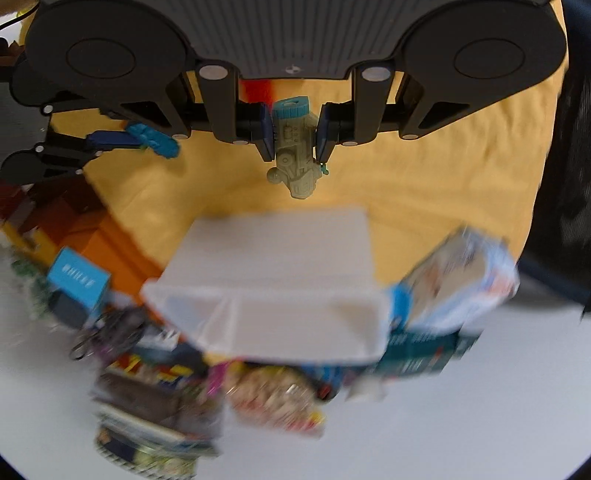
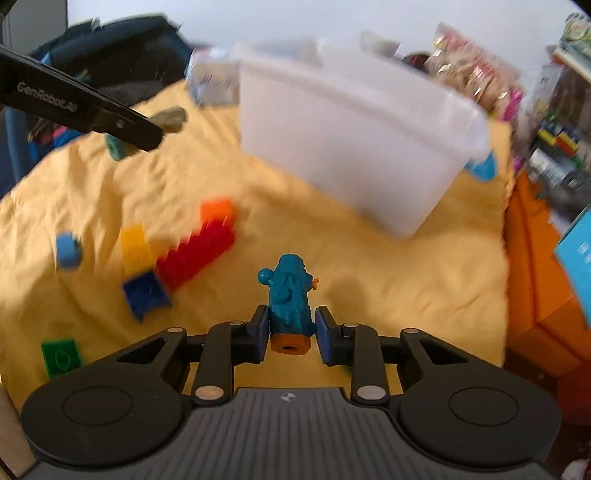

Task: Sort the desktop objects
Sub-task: 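Carry both figures over the white bin and open both tools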

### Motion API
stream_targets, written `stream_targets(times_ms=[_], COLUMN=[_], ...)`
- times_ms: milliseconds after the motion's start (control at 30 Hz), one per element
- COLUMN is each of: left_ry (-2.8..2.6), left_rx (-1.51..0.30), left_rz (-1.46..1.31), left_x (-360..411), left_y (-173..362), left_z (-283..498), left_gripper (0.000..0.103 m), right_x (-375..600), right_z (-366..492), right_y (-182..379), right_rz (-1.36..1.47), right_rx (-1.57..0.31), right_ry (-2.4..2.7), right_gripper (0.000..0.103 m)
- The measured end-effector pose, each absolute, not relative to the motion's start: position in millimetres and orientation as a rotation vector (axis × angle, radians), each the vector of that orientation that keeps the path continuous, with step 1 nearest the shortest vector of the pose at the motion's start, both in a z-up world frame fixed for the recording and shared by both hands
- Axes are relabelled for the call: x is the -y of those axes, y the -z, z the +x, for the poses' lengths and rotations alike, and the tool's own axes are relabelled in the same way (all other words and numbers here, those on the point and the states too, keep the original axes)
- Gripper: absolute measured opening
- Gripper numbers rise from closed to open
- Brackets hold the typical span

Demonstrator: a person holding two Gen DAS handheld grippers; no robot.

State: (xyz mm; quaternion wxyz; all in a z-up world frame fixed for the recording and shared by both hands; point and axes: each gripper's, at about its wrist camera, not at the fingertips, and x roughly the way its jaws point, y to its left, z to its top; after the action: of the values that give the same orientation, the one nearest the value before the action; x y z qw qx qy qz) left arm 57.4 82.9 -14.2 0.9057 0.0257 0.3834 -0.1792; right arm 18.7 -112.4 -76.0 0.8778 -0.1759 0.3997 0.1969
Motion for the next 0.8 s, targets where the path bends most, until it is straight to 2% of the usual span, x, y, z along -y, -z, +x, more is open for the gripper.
stream_targets(times_ms=[233,467,633,800], left_ry=[0.456,0.480,0.461,0.409], left_rx=[-0.665,-0.586,-0.593,-0.674], left_rz=[0.095,0.102,0.099,0.127], left_x=[-54,-41,-44,-45], left_y=[-27,-51,-44,-14], left_z=[92,138,178,217], left_gripper=[0.027,0.027,0.027,0.027], right_x=[118,120,118,116], right_z=[47,101,140,165], right_y=[11,-19,-24,-3], right_rz=[-0.354,-0.322,-0.278,-0.238], right_rx=[-0.647,-0.542,-0.555,-0.614], right_ry=[-0.337,-0.263,-0.233,-0.214], right_gripper=[0.030,0.030,0.030,0.031])
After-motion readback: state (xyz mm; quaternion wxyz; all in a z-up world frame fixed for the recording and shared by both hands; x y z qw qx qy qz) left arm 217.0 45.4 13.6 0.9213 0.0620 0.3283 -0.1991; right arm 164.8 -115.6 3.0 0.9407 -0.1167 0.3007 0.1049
